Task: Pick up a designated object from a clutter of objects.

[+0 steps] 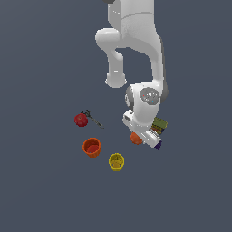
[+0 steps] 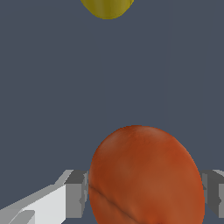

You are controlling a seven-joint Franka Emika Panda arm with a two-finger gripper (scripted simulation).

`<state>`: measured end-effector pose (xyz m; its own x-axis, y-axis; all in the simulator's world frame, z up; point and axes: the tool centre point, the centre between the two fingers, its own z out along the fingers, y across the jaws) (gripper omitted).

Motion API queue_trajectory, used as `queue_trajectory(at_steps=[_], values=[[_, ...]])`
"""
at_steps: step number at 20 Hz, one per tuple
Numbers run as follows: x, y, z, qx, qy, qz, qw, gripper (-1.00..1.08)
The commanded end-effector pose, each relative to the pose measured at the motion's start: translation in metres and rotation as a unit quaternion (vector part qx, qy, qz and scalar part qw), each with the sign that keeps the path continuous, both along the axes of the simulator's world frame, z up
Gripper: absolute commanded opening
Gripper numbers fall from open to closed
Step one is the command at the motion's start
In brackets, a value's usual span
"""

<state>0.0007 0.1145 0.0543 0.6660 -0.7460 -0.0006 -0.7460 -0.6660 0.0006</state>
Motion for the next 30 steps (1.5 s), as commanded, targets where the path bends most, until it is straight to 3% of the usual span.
queue_trajectory(at_steps=[1, 12, 30], values=[[0.0, -0.003, 0.008, 0.0, -0.001, 0.0, 1.0, -1.0], [-0.013, -0.034, 0.078, 0.0, -0.001, 0.0, 1.0, -1.0], [-0.042, -0.115, 0.264, 0.002, -0.001, 0.0, 1.0, -1.0]])
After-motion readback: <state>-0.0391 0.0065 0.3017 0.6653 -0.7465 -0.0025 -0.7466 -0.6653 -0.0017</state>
